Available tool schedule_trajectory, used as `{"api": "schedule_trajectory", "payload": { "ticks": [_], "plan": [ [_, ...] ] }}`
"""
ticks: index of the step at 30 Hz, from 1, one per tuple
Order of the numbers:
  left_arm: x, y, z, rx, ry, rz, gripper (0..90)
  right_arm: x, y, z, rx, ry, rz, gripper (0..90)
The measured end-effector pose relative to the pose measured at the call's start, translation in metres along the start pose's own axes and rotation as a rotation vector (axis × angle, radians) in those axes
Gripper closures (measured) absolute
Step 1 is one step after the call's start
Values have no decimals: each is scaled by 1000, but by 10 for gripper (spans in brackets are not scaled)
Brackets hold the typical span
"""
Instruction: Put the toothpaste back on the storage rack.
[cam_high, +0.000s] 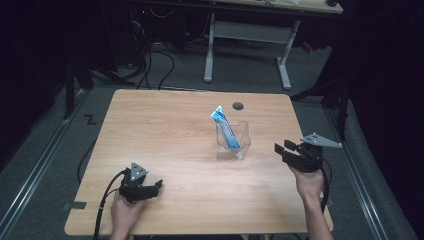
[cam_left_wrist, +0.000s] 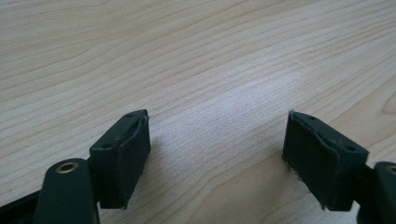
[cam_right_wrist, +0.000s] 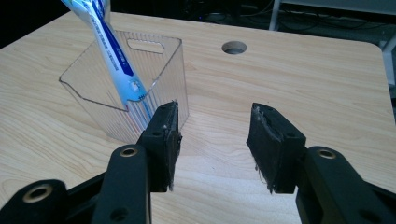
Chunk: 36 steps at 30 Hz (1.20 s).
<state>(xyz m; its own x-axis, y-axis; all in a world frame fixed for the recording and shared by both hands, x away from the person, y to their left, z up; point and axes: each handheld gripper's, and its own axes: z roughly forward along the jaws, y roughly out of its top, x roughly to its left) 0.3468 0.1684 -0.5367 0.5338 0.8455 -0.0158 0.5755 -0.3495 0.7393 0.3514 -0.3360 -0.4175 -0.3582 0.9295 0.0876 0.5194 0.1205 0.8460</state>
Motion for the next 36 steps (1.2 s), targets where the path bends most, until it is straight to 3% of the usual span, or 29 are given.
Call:
{"api": "schedule_trajectory", "payload": {
  "ticks": [13,36],
  "plan": [
    [0,0,0,-3,-1,-3,236,-10,-17,0,9,-24,34,547],
    [0,0,0,0,0,0,236,-13,-41,9,40,-4,60,576]
  ]
}}
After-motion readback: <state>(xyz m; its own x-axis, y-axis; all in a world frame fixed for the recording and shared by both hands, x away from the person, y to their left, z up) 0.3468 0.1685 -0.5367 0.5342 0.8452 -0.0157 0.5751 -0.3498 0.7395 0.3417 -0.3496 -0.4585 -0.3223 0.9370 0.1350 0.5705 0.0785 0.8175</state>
